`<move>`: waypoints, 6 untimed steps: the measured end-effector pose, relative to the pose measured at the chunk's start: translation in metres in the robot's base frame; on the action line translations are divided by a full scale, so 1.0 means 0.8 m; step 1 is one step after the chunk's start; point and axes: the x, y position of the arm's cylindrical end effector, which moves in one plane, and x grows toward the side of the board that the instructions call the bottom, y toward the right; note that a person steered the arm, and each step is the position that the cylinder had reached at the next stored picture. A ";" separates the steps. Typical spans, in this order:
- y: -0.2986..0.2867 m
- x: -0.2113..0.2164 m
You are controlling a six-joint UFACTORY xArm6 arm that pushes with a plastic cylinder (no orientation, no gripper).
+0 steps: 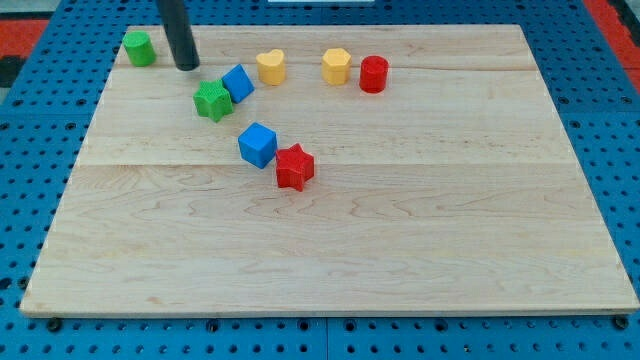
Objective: Move the yellow hexagon to the top center
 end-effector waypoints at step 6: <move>0.237 -0.022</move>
